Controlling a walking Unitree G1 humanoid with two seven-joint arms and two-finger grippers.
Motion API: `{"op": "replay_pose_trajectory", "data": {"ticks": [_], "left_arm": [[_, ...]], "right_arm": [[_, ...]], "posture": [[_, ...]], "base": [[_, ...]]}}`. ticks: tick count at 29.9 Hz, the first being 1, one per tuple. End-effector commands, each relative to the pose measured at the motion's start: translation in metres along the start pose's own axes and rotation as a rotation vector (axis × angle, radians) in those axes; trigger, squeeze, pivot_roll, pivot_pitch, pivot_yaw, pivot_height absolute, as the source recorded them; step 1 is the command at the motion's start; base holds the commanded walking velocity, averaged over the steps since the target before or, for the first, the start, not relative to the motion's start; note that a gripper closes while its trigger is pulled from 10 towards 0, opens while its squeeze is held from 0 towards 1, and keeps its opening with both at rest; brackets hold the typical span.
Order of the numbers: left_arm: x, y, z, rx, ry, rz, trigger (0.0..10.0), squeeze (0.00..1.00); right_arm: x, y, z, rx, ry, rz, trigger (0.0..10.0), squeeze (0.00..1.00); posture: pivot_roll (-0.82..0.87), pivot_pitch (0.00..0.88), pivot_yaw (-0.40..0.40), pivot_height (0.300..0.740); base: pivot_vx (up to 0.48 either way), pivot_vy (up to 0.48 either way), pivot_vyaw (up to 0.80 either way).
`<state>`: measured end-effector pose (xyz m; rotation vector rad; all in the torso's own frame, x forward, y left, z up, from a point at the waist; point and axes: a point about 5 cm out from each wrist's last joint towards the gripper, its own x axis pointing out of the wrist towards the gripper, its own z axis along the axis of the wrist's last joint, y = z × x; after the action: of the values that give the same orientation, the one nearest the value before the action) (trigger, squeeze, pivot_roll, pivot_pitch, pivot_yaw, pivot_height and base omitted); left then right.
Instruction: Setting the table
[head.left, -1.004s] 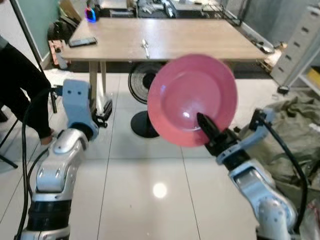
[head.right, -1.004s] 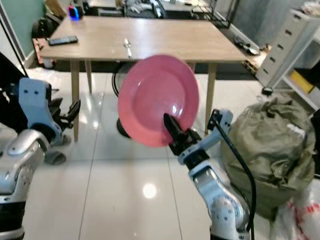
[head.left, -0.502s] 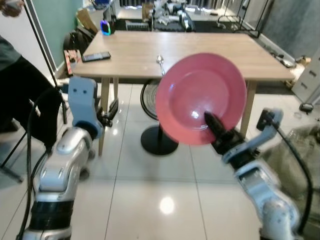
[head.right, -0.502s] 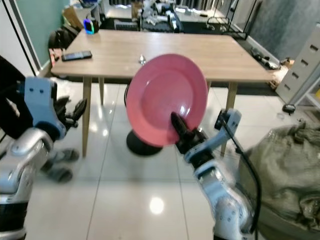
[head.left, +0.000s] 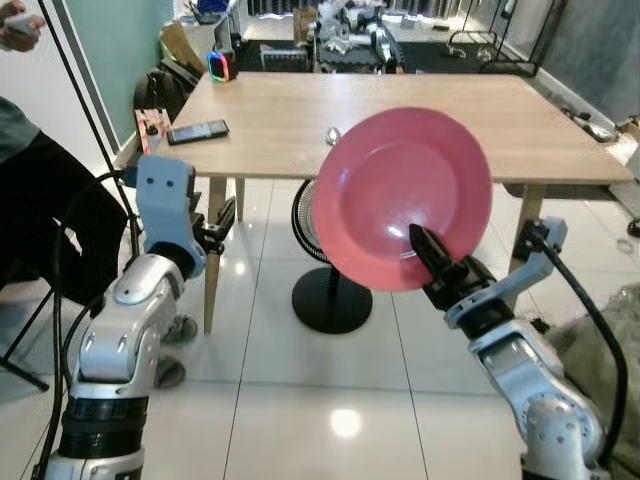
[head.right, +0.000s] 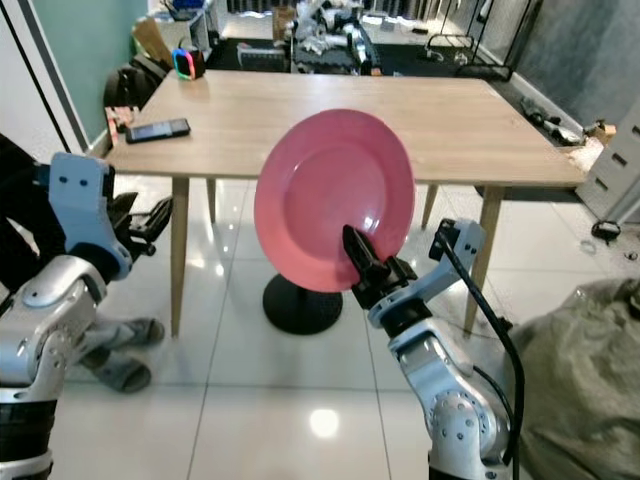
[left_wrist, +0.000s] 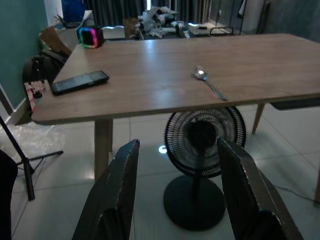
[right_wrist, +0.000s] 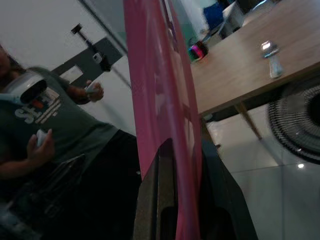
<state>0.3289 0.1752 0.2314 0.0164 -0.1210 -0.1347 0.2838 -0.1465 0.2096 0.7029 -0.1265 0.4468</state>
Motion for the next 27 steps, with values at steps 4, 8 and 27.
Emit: {"op": "replay_pose_trajectory", "data": {"ticks": [4,8,27], "left_arm": [[-0.0001,0.0028,-0.0048,0.015,0.027,0.017,10.0,0.0],[0.0003,0.0031,-0.0056,0.015,0.032,0.021,10.0,0.0],[0.0011,0.0022,-0.0067,0.018,0.044,0.017,10.0,0.0]], "right_arm": [[-0.0011,0.0001,0.0006,-0.003,-0.003,-0.001,10.0,0.0],[-0.0011,-0.0001,0.0008,-0.003,-0.003,0.001,10.0,0.0],[-0.0014,0.0001,0.0019,-0.001,-0.009,0.003,10.0,0.0]], "posture": [[-0.03,0.0,0.074,0.74],[-0.03,0.0,0.075,0.74],[-0.03,0.0,0.079,0.74]], "base": [[0.459,0.0,0.0],[0.454,0.0,0.0],[0.419,-0.108,0.0]]}}
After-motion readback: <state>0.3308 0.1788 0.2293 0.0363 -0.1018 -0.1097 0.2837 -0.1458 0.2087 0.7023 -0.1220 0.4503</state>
